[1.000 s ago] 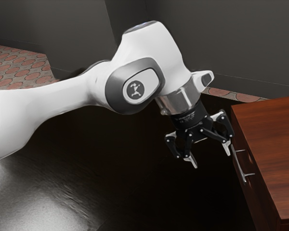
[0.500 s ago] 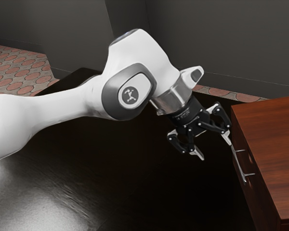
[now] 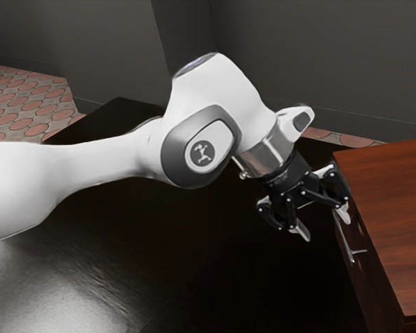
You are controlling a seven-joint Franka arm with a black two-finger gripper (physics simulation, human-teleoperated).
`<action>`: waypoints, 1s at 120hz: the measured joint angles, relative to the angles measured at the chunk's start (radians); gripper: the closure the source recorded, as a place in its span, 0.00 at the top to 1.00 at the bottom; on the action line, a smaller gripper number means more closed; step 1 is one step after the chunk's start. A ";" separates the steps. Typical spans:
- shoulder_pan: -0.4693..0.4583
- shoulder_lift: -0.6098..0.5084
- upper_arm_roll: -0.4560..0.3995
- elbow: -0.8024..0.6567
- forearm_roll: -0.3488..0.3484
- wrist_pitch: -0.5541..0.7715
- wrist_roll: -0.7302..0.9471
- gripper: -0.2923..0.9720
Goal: Pull the drawer handle with one arm to open the drawer
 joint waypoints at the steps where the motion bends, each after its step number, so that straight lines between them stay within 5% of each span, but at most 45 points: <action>1: -0.001 -0.001 0.000 -0.001 0.000 0.001 0.000 0.60; 120: 0.019 -0.067 0.022 -0.062 -0.021 -0.008 0.013 0.49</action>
